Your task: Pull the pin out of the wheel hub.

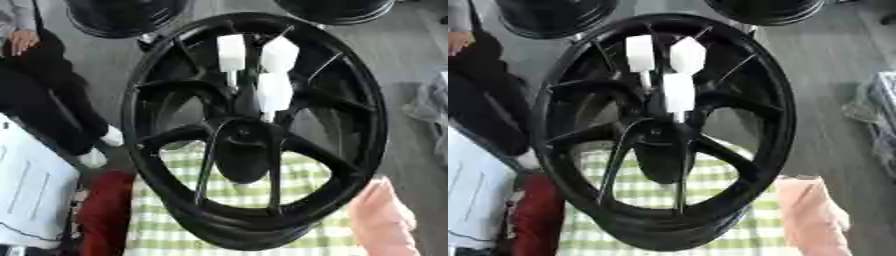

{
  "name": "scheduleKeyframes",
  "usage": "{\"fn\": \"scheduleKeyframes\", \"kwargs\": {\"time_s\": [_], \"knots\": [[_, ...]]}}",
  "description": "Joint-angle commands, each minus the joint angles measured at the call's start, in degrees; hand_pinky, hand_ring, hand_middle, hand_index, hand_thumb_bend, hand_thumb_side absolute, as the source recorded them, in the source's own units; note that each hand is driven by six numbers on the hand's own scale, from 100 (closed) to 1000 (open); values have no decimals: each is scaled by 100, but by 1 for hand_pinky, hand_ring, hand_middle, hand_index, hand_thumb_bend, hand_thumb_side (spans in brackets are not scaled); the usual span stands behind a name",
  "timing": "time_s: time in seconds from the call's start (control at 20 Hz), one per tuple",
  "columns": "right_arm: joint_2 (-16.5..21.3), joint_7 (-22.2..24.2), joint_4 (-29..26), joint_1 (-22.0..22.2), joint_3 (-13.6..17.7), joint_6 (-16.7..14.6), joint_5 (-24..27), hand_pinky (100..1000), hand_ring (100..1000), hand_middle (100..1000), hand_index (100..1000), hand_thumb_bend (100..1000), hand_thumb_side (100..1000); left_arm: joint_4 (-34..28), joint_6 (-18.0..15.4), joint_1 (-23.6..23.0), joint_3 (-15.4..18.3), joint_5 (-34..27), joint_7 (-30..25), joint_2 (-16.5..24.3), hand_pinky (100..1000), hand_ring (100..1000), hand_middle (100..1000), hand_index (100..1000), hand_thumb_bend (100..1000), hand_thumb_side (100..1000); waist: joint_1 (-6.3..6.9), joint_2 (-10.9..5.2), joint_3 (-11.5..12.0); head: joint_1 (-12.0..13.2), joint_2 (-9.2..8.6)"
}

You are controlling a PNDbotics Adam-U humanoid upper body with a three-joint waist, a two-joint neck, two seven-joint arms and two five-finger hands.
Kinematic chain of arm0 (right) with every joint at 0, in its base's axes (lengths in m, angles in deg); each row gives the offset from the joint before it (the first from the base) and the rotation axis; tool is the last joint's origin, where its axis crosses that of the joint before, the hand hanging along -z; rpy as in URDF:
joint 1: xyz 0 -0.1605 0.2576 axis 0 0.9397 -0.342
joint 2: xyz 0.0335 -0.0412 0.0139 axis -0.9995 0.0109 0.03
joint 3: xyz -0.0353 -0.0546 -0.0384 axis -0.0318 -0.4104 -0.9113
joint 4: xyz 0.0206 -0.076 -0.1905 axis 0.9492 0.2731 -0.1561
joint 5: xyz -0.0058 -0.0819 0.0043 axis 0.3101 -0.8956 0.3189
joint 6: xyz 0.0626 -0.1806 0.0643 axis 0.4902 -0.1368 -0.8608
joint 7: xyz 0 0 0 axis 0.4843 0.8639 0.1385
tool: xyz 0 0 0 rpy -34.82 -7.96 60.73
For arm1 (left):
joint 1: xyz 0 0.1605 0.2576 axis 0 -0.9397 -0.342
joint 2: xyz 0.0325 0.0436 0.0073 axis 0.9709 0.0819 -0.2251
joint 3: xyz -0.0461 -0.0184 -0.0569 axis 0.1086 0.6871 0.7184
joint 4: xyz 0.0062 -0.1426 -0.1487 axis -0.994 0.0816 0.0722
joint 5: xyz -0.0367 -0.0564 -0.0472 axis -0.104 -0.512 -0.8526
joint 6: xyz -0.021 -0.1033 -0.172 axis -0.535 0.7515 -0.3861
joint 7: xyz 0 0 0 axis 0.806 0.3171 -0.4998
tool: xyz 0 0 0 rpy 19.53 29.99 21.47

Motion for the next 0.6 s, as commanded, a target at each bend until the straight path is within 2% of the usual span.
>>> {"fn": "scheduleKeyframes", "kwargs": {"time_s": [0.05,0.6], "knots": [[246,6,-66,-76,85,-11,20,794,776,735,793,100,124,-128,-22,51,76,12,-9,112,768,765,758,799,284,654,-2,-81,-8,-3,18],[197,14,-98,-163,62,-7,4,795,777,735,793,100,100,-147,-17,100,78,37,6,113,769,771,753,792,311,635,12,-92,10,-24,37]]}}
